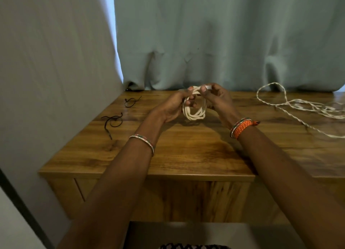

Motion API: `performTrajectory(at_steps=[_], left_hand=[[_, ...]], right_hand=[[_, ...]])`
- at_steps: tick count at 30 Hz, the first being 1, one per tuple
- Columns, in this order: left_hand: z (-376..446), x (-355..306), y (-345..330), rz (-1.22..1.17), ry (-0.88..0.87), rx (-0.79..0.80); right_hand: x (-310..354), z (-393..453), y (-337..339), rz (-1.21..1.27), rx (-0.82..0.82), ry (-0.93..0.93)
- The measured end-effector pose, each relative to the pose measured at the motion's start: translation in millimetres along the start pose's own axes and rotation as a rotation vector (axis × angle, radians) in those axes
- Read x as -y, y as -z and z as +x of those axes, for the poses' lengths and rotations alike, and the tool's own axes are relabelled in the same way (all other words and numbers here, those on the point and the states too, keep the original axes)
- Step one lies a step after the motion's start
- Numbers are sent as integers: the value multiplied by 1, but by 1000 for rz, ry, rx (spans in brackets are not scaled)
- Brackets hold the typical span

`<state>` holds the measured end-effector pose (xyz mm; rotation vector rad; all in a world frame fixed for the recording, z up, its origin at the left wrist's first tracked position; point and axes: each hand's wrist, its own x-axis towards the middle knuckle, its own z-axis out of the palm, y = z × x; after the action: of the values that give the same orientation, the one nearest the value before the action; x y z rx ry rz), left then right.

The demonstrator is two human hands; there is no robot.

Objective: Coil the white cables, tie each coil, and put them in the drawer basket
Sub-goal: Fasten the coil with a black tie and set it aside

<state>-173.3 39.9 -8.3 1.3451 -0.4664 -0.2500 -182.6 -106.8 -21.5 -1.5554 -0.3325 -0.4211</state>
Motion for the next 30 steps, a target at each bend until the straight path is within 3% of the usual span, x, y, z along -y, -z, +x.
performTrajectory(at_steps=[6, 9, 14, 21, 26, 30], left_hand=[[-28, -31, 73, -224, -144, -147], [-54, -48, 123, -326, -257, -269], [-81, -66, 184, -141, -352, -434], [-68, -50, 184, -159, -325, -540], [-64, -44, 197, -63, -292, -620], [-62, -44, 196, -76, -274, -641]], right_hand=[[7, -2, -4, -81, -83, 57], [8, -4, -26, -158, 15, 140], [6, 7, -87, -304, 336, 143], [-27, 15, -163, -547, 518, 204], [-36, 33, -182, -797, 557, 378], [-40, 42, -198, -918, 591, 410]])
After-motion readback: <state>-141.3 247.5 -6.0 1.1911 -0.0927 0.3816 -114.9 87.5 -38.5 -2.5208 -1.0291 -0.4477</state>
